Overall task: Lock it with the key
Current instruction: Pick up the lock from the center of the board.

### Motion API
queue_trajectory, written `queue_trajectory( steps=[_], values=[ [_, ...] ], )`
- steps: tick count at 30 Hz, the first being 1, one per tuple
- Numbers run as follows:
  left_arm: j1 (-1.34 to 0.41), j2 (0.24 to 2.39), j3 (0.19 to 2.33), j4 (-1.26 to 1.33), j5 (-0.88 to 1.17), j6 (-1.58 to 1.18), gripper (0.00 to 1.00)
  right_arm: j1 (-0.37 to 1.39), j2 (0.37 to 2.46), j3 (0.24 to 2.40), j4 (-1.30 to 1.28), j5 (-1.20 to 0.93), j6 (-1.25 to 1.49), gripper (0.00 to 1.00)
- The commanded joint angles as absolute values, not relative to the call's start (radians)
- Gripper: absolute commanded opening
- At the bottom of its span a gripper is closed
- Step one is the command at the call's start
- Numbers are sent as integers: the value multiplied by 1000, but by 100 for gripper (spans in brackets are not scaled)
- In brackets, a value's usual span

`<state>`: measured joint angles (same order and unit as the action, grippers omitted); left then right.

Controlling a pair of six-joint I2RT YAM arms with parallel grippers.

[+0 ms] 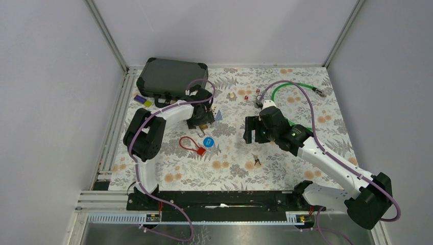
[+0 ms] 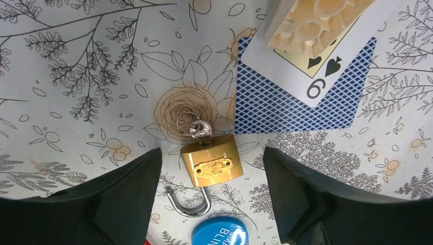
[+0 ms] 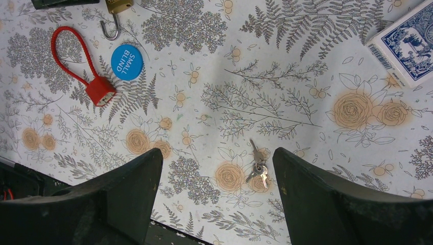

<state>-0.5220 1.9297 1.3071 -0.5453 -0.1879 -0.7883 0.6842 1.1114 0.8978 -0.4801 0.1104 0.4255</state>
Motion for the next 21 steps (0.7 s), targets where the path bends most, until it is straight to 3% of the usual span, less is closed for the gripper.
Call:
queue_trajectory(
  steps=[1, 13, 21],
  values=[
    [-539, 1945, 1335, -567, -225, -807, 74, 678, 1104, 900, -461, 105, 418, 86],
    [-577, 1960, 1299, -617, -337, -808, 63, 677, 1100, 884, -446, 100, 420, 86],
    [-576, 1990, 1308, -620, -357, -797, 50, 678, 1088, 875, -445, 107, 412, 86]
  ],
)
